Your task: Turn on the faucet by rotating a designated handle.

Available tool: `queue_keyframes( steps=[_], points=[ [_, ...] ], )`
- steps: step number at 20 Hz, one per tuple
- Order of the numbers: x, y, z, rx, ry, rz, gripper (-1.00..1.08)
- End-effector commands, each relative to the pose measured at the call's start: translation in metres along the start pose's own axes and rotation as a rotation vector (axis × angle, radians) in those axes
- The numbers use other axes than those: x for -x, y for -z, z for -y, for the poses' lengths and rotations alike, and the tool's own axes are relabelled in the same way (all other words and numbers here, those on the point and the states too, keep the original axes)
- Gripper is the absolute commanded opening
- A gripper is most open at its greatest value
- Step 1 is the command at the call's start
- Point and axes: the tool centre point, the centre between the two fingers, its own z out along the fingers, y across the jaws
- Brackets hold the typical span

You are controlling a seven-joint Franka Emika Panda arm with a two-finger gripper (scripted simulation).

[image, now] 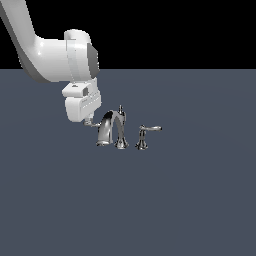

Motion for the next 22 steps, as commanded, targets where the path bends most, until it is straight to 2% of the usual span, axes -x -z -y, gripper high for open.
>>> queue_keyframes(
  steps=[1,5,7,22],
  points=[
    [0.004,0.000,-0.010,0.002,0.001,0.000,-1.00],
    [0.009,0.000,-0.023,0.002,0.001,0.000,-1.00],
    [0.000,0.000,-0.013,-0.009,-0.010,-0.005,-1.00],
    [-0.008,0.000,-0.057,-0.001,-0.002,-0.001,-1.00]
  ],
)
